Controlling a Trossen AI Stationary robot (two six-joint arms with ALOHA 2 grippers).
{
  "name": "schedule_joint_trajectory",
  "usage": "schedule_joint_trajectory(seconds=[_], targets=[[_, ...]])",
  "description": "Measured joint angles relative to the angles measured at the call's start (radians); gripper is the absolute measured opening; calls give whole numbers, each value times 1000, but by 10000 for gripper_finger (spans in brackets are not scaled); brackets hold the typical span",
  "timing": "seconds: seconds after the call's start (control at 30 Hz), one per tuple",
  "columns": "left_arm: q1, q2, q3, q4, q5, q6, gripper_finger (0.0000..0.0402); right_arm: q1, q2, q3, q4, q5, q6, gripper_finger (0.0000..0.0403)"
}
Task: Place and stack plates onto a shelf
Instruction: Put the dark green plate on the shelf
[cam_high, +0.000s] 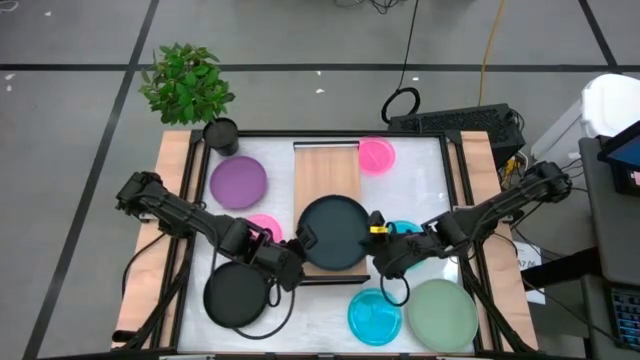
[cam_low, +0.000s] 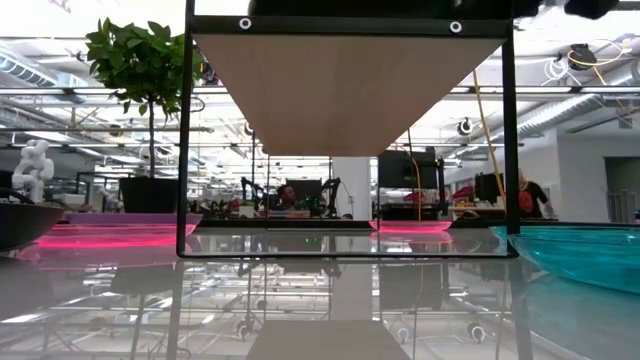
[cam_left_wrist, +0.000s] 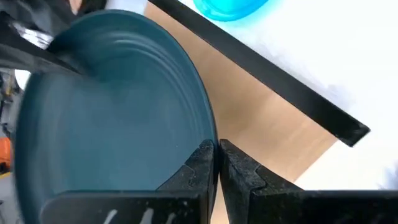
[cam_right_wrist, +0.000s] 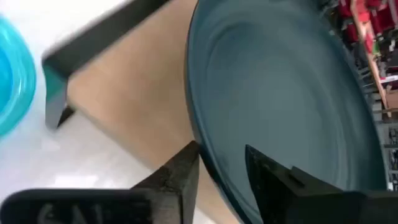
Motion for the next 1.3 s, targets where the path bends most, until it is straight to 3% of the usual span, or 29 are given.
schedule_joint_trajectory(seconds=[0.23,0.47,0.7,0.93,1.3], targets=[[1,0,0,-23,-1,-46,23,1,-10,0,19,-4,76,179],[-3,0,0,-39,-1,-118,23,16,-26,0,23,-80,86,221],[-26,0,0,-43,9,-151,23,85,-122,0,31,20,95,223],[-43,0,0,-12,89,-168,23,175,-223,0,32,108,155,223],[-24,0,0,-16,90,-166,23,210,-229,0,37,110,170,223]])
